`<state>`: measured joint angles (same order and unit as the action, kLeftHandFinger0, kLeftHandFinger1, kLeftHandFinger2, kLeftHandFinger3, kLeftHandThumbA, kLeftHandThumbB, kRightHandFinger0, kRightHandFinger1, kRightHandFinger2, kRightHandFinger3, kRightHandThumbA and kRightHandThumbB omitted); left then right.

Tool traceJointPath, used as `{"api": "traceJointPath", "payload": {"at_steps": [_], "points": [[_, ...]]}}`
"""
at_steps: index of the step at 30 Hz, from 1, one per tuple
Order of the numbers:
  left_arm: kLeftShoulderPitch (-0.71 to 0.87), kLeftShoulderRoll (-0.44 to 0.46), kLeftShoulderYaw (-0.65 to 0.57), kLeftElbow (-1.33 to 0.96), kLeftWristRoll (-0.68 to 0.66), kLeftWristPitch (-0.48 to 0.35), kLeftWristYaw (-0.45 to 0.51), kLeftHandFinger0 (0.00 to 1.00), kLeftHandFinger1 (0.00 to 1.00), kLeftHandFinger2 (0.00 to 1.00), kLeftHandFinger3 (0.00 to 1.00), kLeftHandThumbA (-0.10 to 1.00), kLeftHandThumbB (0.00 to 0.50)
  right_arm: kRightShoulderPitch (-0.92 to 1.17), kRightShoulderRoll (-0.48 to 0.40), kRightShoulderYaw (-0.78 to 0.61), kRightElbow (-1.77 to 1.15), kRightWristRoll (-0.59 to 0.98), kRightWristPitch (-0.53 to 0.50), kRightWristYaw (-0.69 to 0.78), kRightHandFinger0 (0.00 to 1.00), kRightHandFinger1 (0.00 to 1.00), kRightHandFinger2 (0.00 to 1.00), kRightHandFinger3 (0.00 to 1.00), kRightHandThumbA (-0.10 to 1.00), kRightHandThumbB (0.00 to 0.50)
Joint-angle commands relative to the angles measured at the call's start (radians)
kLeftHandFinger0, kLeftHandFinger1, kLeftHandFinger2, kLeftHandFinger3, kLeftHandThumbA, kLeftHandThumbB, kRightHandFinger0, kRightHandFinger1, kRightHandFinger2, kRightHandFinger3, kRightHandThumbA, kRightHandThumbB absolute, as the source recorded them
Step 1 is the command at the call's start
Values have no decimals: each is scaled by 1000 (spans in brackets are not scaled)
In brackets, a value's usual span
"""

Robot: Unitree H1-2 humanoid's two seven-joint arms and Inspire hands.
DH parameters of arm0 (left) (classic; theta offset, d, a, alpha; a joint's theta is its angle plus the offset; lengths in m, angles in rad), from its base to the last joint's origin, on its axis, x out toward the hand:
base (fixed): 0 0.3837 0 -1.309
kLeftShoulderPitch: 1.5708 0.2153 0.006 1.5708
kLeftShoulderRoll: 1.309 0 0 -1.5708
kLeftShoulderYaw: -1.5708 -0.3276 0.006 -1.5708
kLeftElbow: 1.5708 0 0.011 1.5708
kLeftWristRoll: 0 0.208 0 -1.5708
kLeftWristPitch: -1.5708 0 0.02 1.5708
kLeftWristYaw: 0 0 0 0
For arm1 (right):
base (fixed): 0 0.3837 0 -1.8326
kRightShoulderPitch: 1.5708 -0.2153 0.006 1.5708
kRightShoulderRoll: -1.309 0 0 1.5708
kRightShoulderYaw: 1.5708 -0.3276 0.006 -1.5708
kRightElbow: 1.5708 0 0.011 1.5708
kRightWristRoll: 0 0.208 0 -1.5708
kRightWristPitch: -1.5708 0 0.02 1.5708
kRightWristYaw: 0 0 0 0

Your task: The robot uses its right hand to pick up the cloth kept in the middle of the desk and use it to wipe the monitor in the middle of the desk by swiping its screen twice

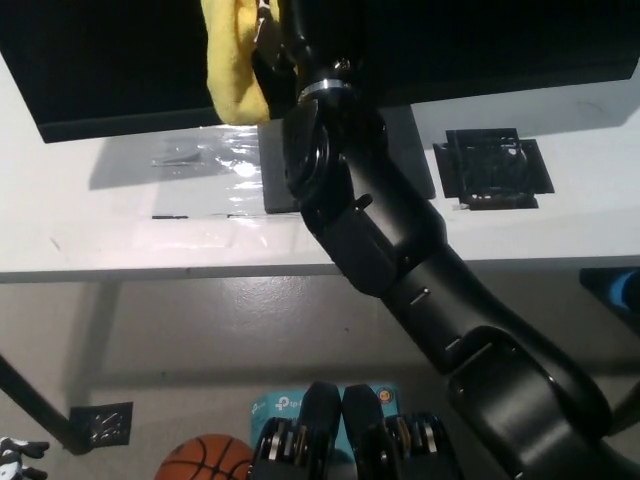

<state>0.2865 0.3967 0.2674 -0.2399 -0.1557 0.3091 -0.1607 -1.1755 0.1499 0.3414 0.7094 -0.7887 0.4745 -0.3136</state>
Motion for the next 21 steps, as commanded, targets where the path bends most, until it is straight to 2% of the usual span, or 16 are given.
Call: {"api": "traceJointPath", "payload": {"at_steps": [1, 3, 4, 5, 6, 7, 9, 10, 11, 13, 14, 16, 17, 18, 21], "points": [[6, 23, 9, -29, -3, 4, -8, 435, 481, 621, 826, 267, 182, -30, -40, -12, -19, -37, -5, 2, 0, 2, 183, 415, -100, 98], [6, 23, 9, -25, -4, -7, -11, 422, 463, 607, 818, 255, 175, -16, -55, -28, -19, -39, -5, 3, 0, 0, 87, 614, -100, 90], [8, 22, 8, -24, -2, -8, -11, 422, 461, 604, 816, 256, 175, -13, -56, -32, -19, -39, -5, 7, 0, 0, 78, 643, -100, 88], [7, 21, 8, -21, -4, -12, -11, 425, 465, 609, 814, 260, 180, -2, -63, -38, -31, -14, -5, -1, 0, 0, 74, 597, -100, 65], [7, 21, 9, -18, -6, -13, -12, 423, 464, 608, 811, 270, 185, 9, -66, -63, -40, 16, -5, -10, 0, 0, 44, 455, -100, 74], [8, 21, 10, -19, -8, -12, -13, 427, 466, 606, 808, 280, 192, 19, -84, -54, -51, 8, -5, 5, 0, 12, 108, 274, -100, 63], [9, 21, 13, -24, -9, 8, -8, 426, 463, 598, 806, 276, 188, 24, -95, -54, -45, -11, -5, 8, 0, 28, 344, 271, -100, 64], [10, 21, 15, -23, -11, 0, -10, 428, 463, 596, 806, 274, 186, 28, -104, -59, -41, -12, -5, 1, 0, 38, 371, 238, -100, 81], [9, 22, 15, -15, -12, -13, -14, 427, 463, 600, 805, 280, 189, 37, -118, -68, -42, -19, -5, 21, 0, 42, 377, 243, -100, 48], [10, 20, 20, -8, -18, -24, -16, 426, 462, 601, 801, 282, 193, 60, -150, -66, -59, -27, -5, 36, 0, 9, 353, 230, -100, 130], [11, 20, 21, -6, -16, -24, -14, 425, 461, 597, 799, 292, 200, 69, -159, -71, -62, -35, -5, 48, 0, 26, 377, 299, -100, 129], [16, 16, 23, -5, -17, -31, -14, 423, 457, 592, 793, 286, 194, 87, -173, -89, -61, -49, -5, 46, 0, 0, 349, 222, -100, 129], [18, 14, 23, -5, -17, -32, -13, 419, 453, 589, 792, 289, 202, 103, -191, -85, -69, -44, -5, 45, 0, 14, 368, 319, -100, 116], [18, 12, 23, -5, -17, -32, -13, 415, 451, 588, 792, 291, 203, 111, -200, -84, -74, -44, -5, 45, 0, 3, 362, 360, -100, 111], [24, 9, 24, -9, -17, -31, -11, 422, 463, 601, 803, 294, 199, 137, -235, -97, -70, -45, -5, 57, 0, 4, 350, 285, -100, 87]]}}
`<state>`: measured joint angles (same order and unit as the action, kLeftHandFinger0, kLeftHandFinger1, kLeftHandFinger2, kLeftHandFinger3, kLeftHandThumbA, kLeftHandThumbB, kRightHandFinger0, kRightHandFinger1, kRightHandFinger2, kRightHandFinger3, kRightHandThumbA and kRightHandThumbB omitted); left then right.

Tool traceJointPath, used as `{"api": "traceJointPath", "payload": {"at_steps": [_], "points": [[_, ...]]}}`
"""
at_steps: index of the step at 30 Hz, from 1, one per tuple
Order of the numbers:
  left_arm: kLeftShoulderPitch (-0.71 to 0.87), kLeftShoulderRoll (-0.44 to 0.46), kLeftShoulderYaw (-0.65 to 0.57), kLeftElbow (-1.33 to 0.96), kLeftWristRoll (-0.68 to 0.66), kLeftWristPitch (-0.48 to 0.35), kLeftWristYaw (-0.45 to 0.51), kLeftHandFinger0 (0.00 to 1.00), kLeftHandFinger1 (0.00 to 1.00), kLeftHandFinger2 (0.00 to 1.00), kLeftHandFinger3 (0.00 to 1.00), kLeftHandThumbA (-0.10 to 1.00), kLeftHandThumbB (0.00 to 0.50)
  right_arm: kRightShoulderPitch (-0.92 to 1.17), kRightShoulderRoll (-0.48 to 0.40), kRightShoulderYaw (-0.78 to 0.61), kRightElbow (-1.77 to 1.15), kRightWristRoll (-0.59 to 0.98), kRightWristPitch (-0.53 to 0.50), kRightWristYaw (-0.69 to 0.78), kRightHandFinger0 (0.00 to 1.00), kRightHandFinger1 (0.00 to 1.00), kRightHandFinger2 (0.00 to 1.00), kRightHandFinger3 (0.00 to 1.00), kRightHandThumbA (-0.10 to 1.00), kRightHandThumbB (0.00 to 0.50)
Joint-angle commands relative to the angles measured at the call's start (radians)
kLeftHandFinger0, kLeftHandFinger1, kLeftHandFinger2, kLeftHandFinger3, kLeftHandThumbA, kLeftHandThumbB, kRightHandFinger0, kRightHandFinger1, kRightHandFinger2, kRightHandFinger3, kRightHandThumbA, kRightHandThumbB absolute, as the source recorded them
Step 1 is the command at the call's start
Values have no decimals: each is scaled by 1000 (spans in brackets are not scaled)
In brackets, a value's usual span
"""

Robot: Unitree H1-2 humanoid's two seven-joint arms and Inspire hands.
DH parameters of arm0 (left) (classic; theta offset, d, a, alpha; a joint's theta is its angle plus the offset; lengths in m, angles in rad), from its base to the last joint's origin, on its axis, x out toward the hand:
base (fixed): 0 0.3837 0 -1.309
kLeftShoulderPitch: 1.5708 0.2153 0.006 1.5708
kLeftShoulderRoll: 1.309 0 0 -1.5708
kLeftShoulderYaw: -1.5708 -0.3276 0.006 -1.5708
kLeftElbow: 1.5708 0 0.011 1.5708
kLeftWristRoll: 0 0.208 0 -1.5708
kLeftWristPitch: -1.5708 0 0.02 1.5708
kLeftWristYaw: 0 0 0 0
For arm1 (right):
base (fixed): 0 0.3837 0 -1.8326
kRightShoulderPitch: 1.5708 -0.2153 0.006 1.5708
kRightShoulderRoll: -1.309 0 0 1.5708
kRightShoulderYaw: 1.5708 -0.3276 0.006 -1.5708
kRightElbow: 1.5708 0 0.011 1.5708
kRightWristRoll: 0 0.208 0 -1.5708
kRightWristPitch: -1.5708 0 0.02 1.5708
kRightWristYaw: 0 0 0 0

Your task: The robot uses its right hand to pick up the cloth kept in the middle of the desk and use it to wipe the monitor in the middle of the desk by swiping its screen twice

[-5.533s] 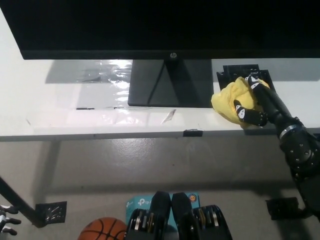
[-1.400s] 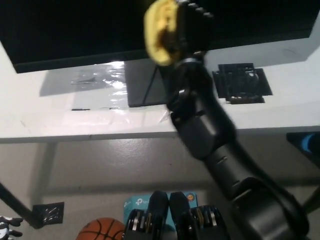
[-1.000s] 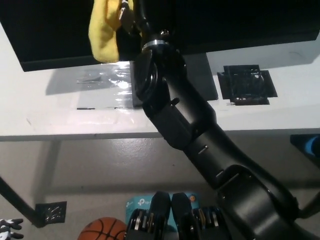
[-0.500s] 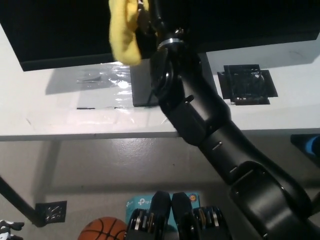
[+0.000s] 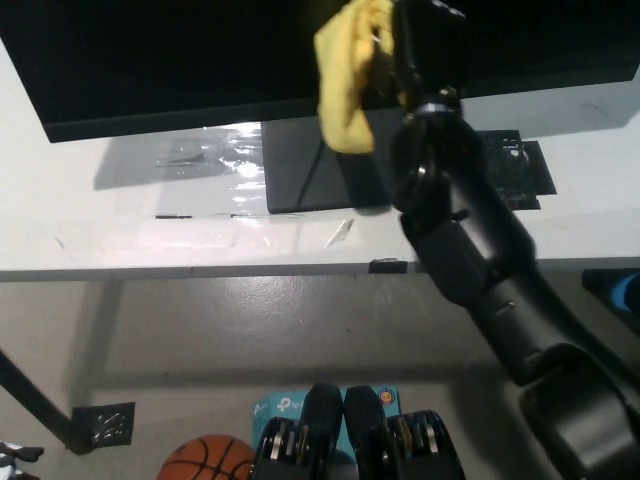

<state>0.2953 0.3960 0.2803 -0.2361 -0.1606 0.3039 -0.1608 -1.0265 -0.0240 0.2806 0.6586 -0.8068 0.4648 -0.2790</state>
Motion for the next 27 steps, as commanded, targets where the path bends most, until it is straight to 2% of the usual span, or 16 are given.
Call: {"api": "traceJointPath", "payload": {"at_steps": [1, 3, 5, 6, 7, 8, 9, 13, 14, 15, 16, 17, 18, 21, 24, 27], "points": [[18, 8, 13, -13, -14, -28, -10, 422, 462, 601, 804, 294, 200, -11, -63, -43, -15, -29, 5, 27, 0, 5, 355, 286, -100, 87], [22, 8, 13, -20, -11, -23, -8, 411, 452, 590, 804, 312, 206, 5, -85, -36, -19, -24, 5, 12, 0, 9, 350, 361, -100, 107], [27, 8, 15, -21, -13, -28, -10, 412, 455, 597, 814, 313, 198, 17, -98, -38, -22, -13, 5, -6, 0, 0, 302, 319, -100, 116], [28, 9, 13, -22, -10, -30, -10, 413, 453, 596, 816, 332, 209, 26, -111, -34, -27, -3, 5, -19, 0, 0, 266, 246, -100, 108], [28, 9, 13, -23, -10, -30, -10, 413, 452, 596, 816, 336, 210, 26, -113, -33, -28, -2, 5, -20, 0, 0, 274, 240, -100, 110], [30, 12, 10, -17, -10, -38, -15, 426, 470, 615, 821, 325, 191, 36, -129, -43, -34, 2, 5, -9, 0, 14, 314, 217, -100, 70], [31, 12, 10, -18, -10, -37, -15, 430, 473, 618, 822, 327, 195, 37, -133, -43, -31, 4, 5, -8, 0, 3, 309, 207, -100, 68], [34, 11, 11, -27, -7, -23, -8, 420, 463, 616, 831, 310, 177, 42, -147, -67, -31, 13, 5, -6, 0, 2, 313, 284, -100, 89], [34, 10, 11, -26, -7, -27, -9, 421, 464, 617, 834, 300, 162, 43, -152, -68, -32, 14, 5, -8, 22, 78, 399, 355, -100, 78], [35, 10, 11, -20, -7, -33, -9, 429, 467, 617, 836, 288, 162, 47, -161, -74, -33, 9, 5, -6, 1, 66, 361, 364, -100, 85], [37, 9, 11, -18, -7, -35, -10, 432, 467, 617, 835, 287, 161, 49, -161, -76, -34, 5, 5, -4, 0, 30, 323, 346, -100, 86], [38, 8, 11, -23, -5, -25, -6, 448, 475, 618, 839, 303, 177, 55, -172, -76, -42, 22, 5, -19, 0, 0, 250, 220, -100, 121], [39, 9, 10, -22, -4, -30, -7, 446, 479, 627, 843, 309, 172, 54, -174, -83, -41, 27, 5, -23, 0, 0, 245, 184, -100, 114], [39, 11, 7, -18, 0, -40, -10, 451, 481, 630, 849, 308, 162, 48, -170, -107, -39, 22, 5, -15, 0, 8, 277, 155, -100, 127], [45, 5, 10, -13, -8, -42, -11, 450, 473, 617, 837, 286, 159, 46, -165, -120, -46, 11, 5, 2, 0, 53, 323, 222, -100, 159], [45, 7, 9, -17, -7, -32, -10, 452, 478, 622, 831, 305, 172, 37, -160, -128, -50, 3, 5, -3, 0, 0, 232, 188, -100, 184]]}}
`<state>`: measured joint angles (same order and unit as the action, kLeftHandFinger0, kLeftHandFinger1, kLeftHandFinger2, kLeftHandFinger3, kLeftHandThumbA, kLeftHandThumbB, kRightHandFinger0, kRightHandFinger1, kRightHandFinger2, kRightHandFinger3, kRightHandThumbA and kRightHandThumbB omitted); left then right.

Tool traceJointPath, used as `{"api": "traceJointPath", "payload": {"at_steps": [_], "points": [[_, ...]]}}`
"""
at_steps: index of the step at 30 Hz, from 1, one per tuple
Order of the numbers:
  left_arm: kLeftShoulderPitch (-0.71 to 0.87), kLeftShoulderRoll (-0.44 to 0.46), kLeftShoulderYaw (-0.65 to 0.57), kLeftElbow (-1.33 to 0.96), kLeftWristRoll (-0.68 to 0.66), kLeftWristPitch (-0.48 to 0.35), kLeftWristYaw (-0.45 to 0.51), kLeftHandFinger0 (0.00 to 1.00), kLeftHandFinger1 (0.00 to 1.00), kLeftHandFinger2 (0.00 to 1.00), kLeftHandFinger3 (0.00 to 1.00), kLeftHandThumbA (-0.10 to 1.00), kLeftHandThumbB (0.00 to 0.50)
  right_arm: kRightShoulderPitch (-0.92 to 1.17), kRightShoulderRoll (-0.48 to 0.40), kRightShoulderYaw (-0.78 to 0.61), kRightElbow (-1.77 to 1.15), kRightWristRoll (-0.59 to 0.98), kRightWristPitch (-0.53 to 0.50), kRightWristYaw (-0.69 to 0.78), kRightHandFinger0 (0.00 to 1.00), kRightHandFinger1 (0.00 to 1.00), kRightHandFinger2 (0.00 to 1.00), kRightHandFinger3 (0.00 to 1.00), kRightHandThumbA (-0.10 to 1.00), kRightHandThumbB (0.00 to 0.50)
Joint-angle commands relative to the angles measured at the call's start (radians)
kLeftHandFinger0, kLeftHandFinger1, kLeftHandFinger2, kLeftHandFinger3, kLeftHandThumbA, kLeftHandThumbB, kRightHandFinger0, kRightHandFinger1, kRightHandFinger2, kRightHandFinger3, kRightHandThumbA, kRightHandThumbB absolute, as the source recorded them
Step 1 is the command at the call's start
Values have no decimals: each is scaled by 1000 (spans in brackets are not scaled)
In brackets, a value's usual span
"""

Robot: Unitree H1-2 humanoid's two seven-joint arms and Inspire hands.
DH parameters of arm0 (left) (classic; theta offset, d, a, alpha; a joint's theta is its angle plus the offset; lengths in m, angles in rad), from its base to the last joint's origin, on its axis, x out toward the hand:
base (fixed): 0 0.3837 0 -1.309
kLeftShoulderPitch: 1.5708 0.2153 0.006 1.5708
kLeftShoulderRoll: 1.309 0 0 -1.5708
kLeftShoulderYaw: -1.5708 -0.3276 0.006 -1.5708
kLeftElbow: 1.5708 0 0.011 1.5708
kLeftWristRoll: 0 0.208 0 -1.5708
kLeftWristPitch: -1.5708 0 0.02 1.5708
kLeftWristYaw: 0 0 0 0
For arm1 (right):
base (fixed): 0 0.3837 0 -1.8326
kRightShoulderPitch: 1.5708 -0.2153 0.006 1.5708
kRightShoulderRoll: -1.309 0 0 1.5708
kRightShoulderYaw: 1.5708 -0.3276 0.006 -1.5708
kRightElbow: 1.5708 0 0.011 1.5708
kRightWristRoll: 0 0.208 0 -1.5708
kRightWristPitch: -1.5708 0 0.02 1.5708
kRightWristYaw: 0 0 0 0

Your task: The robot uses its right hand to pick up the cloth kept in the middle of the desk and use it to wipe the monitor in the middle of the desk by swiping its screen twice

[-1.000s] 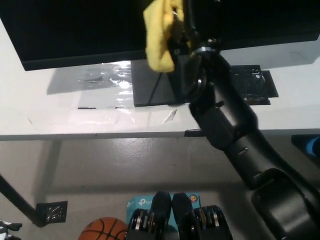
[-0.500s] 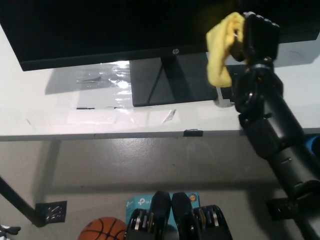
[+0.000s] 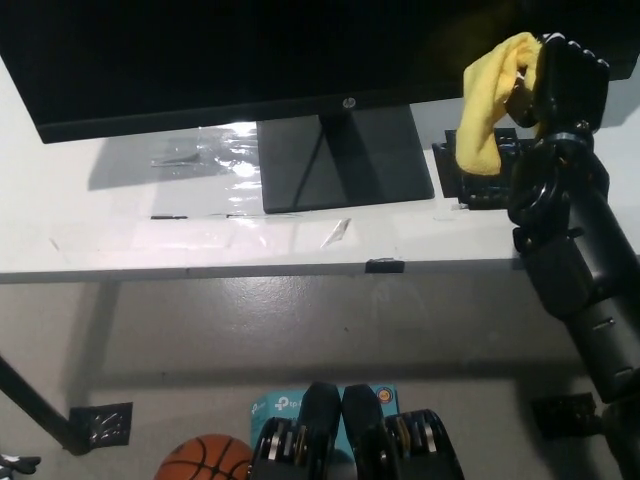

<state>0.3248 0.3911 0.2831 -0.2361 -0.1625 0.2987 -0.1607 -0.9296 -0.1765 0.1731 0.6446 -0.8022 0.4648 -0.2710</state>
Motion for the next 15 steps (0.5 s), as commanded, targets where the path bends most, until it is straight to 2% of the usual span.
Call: {"api": "traceJointPath", "payload": {"at_steps": [1, 2, 3, 4, 6, 8, 9, 10, 11, 12, 13, 14, 15], "points": [[15, 12, 5, -14, -7, -35, -14, 444, 473, 621, 828, 309, 178, -61, -3, -25, -38, -7, 5, -15, 0, 0, 228, 159, -100, 185], [13, 11, 7, -7, -12, -39, -16, 440, 470, 619, 828, 308, 178, -65, 0, -27, -34, -13, 5, -14, 0, 0, 230, 167, -100, 177], [14, 10, 7, -11, -11, -33, -14, 440, 470, 618, 830, 304, 175, -67, 1, -23, -35, -9, 5, -27, 0, 0, 222, 111, -100, 174], [14, 10, 7, -12, -11, -31, -14, 440, 470, 618, 830, 303, 175, -68, 1, -22, -34, -8, 5, -29, 0, 0, 225, 109, -100, 175], [15, 14, 6, -9, -9, -39, -18, 453, 477, 620, 833, 328, 185, -85, 11, -29, -26, -19, 5, -19, 0, 41, 292, 286, -100, 183], [15, 15, 5, -10, -4, -37, -15, 451, 477, 623, 832, 328, 182, -92, 15, -25, -25, -12, 5, -23, 0, 0, 228, 305, -100, 194], [14, 14, 5, -11, -6, -32, -15, 448, 476, 622, 831, 325, 182, -99, 21, -32, -21, -16, 5, -19, 0, 0, 198, 301, -100, 186], [12, 14, 4, -14, -5, -26, -14, 448, 474, 619, 828, 318, 177, -108, 29, -42, -15, -19, 5, -18, 0, 0, 181, 219, -100, 172], [12, 15, 4, -16, -5, -25, -14, 449, 473, 617, 827, 315, 176, -110, 32, -45, -14, -19, 5, -19, 0, 0, 232, 185, -100, 165], [12, 15, 4, -17, -5, -22, -14, 449, 475, 619, 828, 308, 178, -114, 37, -50, -14, -20, 5, -14, 0, 0, 257, 118, -100, 138], [12, 16, 3, -17, -4, -23, -14, 448, 474, 619, 827, 309, 186, -126, 47, -50, -13, -13, 5, -21, 0, 0, 319, 94, -100, 138], [10, 16, 0, -17, -2, -23, -15, 446, 473, 617, 825, 312, 188, -126, 46, -50, -15, -11, 5, -26, 0, 3, 374, 96, -100, 141], [9, 19, -4, -7, 3, -46, -21, 437, 466, 612, 823, 327, 192, -142, 53, -42, -1, -37, 5, -19, 0, 29, 421, 180, -100, 129]]}}
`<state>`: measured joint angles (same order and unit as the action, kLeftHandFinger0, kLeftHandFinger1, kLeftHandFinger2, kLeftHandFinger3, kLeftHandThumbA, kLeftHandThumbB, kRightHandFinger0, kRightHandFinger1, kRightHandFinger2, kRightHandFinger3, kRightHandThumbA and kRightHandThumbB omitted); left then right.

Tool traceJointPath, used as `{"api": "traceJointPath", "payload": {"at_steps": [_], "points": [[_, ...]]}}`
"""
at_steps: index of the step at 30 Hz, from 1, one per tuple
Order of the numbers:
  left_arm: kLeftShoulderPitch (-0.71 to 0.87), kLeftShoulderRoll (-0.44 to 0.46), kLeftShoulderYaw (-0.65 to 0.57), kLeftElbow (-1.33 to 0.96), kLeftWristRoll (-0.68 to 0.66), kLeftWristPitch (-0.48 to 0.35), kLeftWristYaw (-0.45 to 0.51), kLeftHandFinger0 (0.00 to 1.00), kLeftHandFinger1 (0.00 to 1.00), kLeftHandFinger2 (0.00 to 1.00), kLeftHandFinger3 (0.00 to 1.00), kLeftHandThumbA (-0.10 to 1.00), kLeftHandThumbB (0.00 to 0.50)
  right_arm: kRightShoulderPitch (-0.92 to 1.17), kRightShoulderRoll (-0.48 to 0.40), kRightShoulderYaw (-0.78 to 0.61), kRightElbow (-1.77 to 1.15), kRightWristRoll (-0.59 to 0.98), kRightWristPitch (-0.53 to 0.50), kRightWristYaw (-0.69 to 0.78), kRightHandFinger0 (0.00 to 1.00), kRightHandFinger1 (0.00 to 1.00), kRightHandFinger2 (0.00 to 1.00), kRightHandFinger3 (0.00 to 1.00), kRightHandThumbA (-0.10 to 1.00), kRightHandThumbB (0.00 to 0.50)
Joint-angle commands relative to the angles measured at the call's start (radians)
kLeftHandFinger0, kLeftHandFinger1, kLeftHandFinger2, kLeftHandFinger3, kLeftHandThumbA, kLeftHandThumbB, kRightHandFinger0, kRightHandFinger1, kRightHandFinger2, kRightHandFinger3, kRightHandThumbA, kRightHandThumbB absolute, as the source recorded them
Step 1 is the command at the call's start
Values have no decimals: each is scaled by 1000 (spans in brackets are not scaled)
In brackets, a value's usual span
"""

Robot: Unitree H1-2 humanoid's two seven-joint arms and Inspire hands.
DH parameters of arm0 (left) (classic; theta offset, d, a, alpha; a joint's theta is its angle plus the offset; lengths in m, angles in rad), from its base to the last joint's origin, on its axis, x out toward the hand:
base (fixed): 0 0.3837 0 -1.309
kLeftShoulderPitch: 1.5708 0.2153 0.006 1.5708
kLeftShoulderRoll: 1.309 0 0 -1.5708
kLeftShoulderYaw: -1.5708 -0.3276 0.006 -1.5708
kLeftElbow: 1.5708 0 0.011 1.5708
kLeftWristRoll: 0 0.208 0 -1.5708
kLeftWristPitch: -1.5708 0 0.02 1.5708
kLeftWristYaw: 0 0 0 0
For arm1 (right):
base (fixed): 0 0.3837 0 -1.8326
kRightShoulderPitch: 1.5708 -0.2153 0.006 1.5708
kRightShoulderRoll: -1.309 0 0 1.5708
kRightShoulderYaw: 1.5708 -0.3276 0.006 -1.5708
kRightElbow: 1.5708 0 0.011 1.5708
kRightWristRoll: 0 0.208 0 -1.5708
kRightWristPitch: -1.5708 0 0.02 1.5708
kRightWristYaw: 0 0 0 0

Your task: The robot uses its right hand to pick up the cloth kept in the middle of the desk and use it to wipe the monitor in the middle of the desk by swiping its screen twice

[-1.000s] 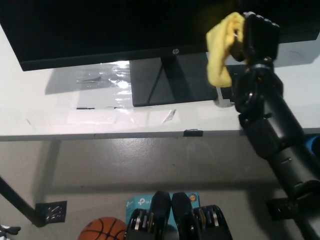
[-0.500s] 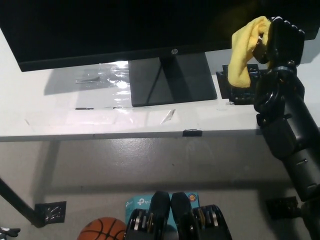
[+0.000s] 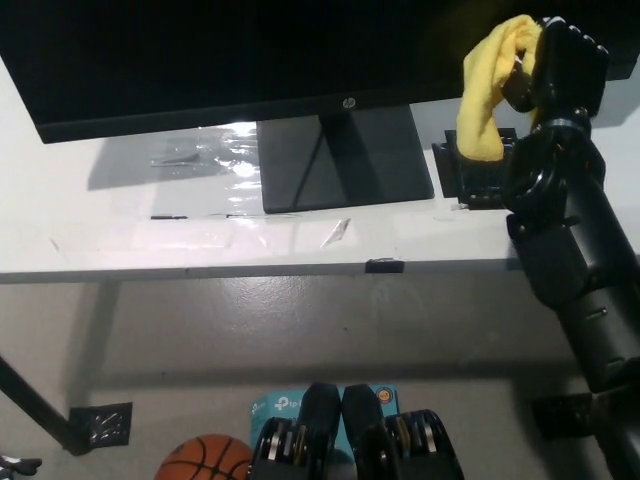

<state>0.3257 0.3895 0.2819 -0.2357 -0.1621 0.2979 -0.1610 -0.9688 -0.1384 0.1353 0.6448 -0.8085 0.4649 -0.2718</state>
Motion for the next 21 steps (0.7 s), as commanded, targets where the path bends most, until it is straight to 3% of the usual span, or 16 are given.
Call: {"api": "traceJointPath", "payload": {"at_steps": [1, 3, 4, 5, 7, 8, 9, 10, 11, 14, 16, 17, 18, 19, 20, 21], "points": [[7, 19, -3, -11, 2, -34, -17, 436, 469, 622, 824, 313, 182, -106, 15, 7, -9, -8, 5, -19, 0, 40, 439, 203, -100, 124], [5, 20, -7, -20, 7, -25, -15, 439, 473, 624, 824, 304, 177, -130, 26, 3, 6, -21, 5, -1, 0, 120, 490, 341, -100, 115], [4, 19, -5, -26, 4, -12, -13, 437, 470, 621, 823, 296, 185, -143, 30, 7, 15, -15, 5, -2, 0, 138, 478, 445, -100, 134], [5, 20, -5, -34, 5, -4, -12, 444, 478, 631, 829, 290, 180, -159, 37, 7, 31, -6, 5, -12, 0, 83, 416, 473, -100, 142], [6, 22, -5, -36, 9, -9, -11, 439, 473, 632, 833, 287, 175, -181, 49, -3, 53, -1, 5, -13, 0, 76, 410, 478, -100, 141], [6, 23, -5, -36, 10, -7, -12, 439, 474, 633, 833, 289, 180, -191, 59, -11, 54, -9, 5, -8, 0, 24, 361, 412, -100, 150], [4, 23, -5, -34, 10, -6, -12, 438, 472, 630, 833, 291, 187, -201, 62, 13, 41, 16, 2, -21, 4, 67, 363, 430, -100, 220], [1, 23, -7, -33, 12, -4, -11, 436, 469, 627, 834, 293, 188, -204, 61, 23, 36, 28, 0, -27, 0, 44, 295, 435, -100, 249], [-1, 20, -6, -32, 6, 1, -13, 440, 469, 627, 833, 296, 194, -231, 78, 20, 61, 18, 5, -16, 0, 17, 282, 506, -100, 209], [0, 20, -8, -25, -3, -19, -22, 448, 471, 632, 840, 292, 184, -268, 107, 13, 97, 3, 5, 2, 0, 51, 319, 531, -100, 170], [3, 25, -13, -29, 11, -17, -20, 454, 478, 636, 846, 312, 185, -270, 105, 46, 90, 25, 4, -10, 0, 0, 247, 463, -100, 197], [1, 25, -13, -37, 10, -4, -17, 478, 493, 649, 852, 295, 176, -286, 124, 46, 103, 2, 5, -5, 0, 0, 226, 534, -100, 162], [0, 26, -13, -37, 10, -4, -17, 480, 493, 650, 852, 295, 176, -286, 124, 46, 103, 3, 5, -6, 0, 0, 225, 535, -100, 161], [-3, 28, -14, -37, 11, -2, -17, 486, 499, 660, 850, 295, 179, -295, 142, 50, 106, 12, 5, -12, 0, 0, 181, 596, -100, 172], [-5, 29, -15, -35, 14, -2, -16, 484, 500, 665, 846, 303, 179, -304, 157, 47, 118, 7, 5, -15, 0, 0, 209, 553, -100, 167], [-7, 30, -18, -44, 22, 16, -10, 488, 501, 663, 845, 328, 197, -311, 169, 58, 114, 18, 5, -9, 0, 0, 218, 635, -100, 166]]}}
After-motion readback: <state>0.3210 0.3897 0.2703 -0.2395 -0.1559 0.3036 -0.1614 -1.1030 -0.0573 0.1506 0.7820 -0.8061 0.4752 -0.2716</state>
